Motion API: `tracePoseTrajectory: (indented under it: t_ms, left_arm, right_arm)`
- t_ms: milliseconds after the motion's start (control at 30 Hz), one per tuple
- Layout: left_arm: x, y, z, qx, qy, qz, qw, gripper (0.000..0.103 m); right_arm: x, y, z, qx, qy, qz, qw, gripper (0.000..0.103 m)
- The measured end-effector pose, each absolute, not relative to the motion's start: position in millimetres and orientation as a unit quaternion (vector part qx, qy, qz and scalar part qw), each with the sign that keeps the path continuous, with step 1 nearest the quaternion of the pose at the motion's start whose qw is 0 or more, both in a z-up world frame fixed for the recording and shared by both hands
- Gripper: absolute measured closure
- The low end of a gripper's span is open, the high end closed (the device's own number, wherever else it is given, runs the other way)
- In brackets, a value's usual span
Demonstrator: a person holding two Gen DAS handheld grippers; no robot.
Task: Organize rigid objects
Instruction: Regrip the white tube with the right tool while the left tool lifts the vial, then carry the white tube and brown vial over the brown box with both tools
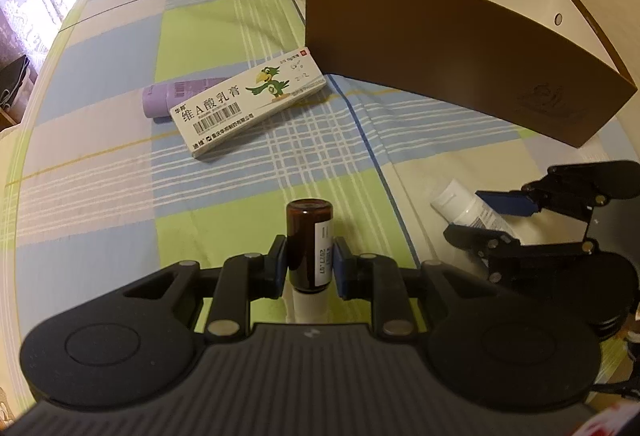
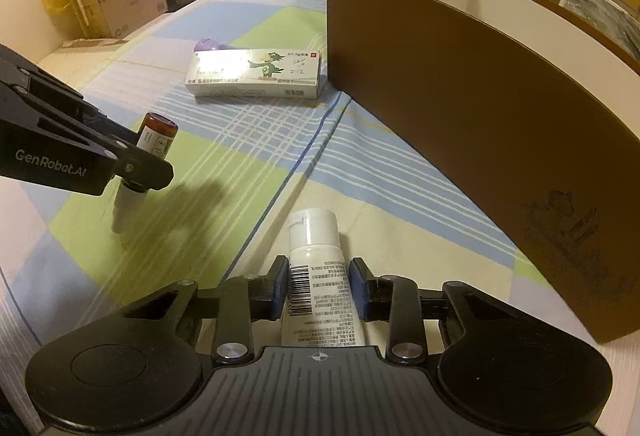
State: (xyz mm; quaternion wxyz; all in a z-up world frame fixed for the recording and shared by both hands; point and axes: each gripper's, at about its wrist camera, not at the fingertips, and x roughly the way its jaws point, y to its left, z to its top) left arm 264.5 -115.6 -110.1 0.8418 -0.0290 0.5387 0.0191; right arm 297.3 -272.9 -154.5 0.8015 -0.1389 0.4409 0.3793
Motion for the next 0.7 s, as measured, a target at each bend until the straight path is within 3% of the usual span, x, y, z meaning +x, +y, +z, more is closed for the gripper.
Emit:
tracePoseTrajectory:
  t_ms: [333,700]
  left_arm:
    - [270.3,-119.4,-101.6,-0.021,0.527,0.008,0.849,0.084]
    - [303.8,-135.4,-60.7,0.009,0.48,-0.039,0.876,0.084]
  right_arm:
    - [290.6,-291.0,-131.6,-0.088,0.44,0.364,0.816,0.074]
    - [304.3,-331.6,-63.4,-0.003,0.396,0.318,0.861,0.074]
